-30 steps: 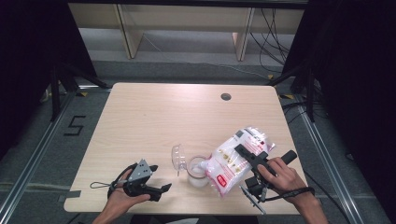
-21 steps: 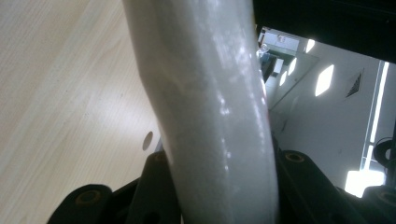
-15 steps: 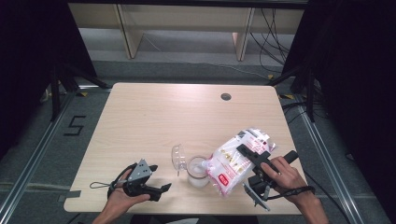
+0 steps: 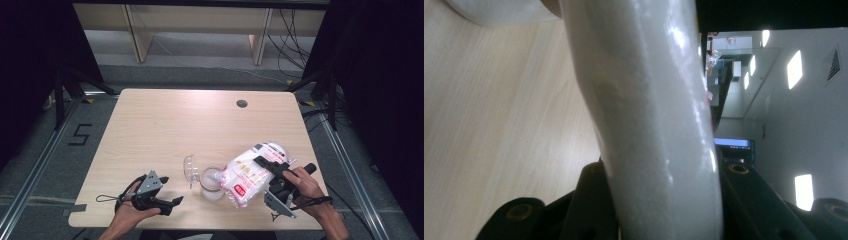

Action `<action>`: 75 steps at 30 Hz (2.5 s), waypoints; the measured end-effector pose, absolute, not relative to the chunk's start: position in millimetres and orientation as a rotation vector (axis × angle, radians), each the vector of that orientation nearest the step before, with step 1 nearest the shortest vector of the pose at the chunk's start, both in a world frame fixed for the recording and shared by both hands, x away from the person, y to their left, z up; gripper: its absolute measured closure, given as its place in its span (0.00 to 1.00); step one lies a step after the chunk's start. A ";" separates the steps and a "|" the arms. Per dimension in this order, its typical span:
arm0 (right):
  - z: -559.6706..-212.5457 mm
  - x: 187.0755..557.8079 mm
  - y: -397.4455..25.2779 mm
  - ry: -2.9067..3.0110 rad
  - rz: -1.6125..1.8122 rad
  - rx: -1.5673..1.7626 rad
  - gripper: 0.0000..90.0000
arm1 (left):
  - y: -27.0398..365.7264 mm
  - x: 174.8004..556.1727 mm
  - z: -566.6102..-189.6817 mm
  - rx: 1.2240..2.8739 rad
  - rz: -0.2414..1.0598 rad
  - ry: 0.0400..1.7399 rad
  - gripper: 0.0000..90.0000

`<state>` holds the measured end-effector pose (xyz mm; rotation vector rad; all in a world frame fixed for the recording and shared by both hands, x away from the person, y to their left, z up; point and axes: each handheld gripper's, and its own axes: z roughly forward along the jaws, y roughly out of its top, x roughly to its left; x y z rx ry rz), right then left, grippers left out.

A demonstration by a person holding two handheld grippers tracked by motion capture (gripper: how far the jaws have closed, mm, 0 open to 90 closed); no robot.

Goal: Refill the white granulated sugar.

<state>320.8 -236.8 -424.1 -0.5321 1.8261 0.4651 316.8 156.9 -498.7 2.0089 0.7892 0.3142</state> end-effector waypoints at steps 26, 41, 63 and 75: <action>-437.1 344.0 -259.3 1.957 1.042 -0.072 0.82 | 157.5 316.6 -497.7 2.021 0.326 0.787 0.17; -459.4 362.9 -263.1 1.991 1.350 0.210 0.83 | 156.6 316.0 -497.6 2.007 0.312 0.788 0.17; -488.4 389.3 -274.0 2.026 1.480 0.474 0.83 | 157.3 316.2 -497.4 2.020 0.324 0.783 0.17; -490.7 387.3 -274.3 2.029 1.471 0.559 0.83 | 158.3 316.3 -497.3 2.027 0.330 0.787 0.17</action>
